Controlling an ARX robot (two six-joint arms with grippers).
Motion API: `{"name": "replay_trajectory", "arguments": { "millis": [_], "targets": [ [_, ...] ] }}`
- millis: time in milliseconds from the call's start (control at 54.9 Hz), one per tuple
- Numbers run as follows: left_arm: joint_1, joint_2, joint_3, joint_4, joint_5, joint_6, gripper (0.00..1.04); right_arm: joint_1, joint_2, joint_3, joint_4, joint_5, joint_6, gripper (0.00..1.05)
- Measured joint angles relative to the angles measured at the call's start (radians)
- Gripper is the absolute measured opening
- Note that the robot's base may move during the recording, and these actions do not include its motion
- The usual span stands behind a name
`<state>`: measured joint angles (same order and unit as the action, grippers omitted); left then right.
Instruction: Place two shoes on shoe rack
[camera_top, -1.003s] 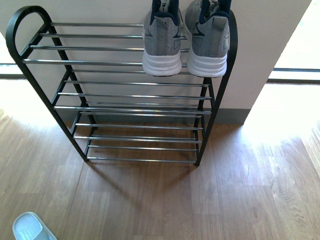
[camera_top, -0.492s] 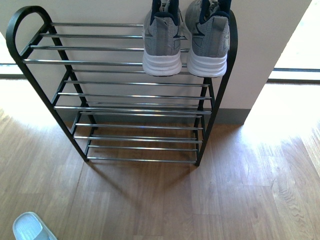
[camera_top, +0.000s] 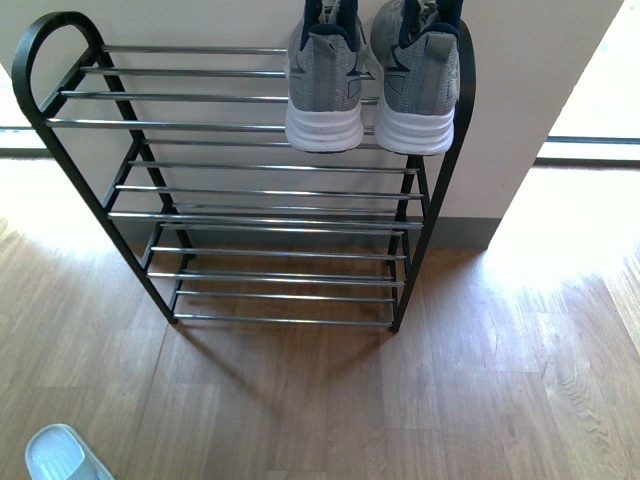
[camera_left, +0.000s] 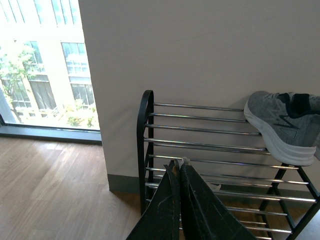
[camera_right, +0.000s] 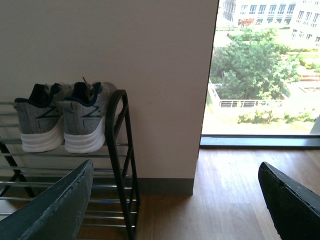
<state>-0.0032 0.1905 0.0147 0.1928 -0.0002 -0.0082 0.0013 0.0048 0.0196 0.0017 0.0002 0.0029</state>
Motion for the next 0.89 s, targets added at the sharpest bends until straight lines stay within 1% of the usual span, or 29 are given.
{"name": "replay_trajectory", "arguments": {
  "millis": [73,146,201,565,620,693,820,838,893],
  "targets": [
    [0.000,-0.019,0.000,-0.020,0.000,0.000,0.01,0.000,0.000,0.000,0.000,0.000,0.000,0.96],
    [0.000,-0.113,0.000,-0.148,0.000,0.000,0.01,0.000,0.000,0.000,0.000,0.000,0.000,0.96],
    [0.000,-0.159,0.000,-0.184,0.000,0.000,0.01,0.000,0.000,0.000,0.000,0.000,0.000,0.96],
    [0.001,-0.174,0.000,-0.193,0.000,0.000,0.01,0.000,0.000,0.000,0.000,0.000,0.000,0.96],
    [0.001,-0.174,0.000,-0.193,0.000,0.000,0.09,0.000,0.000,0.000,0.000,0.000,0.000,0.96],
    [0.001,-0.174,0.000,-0.193,0.000,0.000,0.25,0.000,0.000,0.000,0.000,0.000,0.000,0.96],
    [0.001,-0.174,0.000,-0.193,0.000,0.000,0.50,0.000,0.000,0.000,0.000,0.000,0.000,0.96],
    [0.001,-0.174,0.000,-0.193,0.000,0.000,0.51,0.000,0.000,0.000,0.000,0.000,0.000,0.96],
    [0.001,-0.174,0.000,-0.193,0.000,0.000,0.66,0.000,0.000,0.000,0.000,0.000,0.000,0.96]
  ]
}}
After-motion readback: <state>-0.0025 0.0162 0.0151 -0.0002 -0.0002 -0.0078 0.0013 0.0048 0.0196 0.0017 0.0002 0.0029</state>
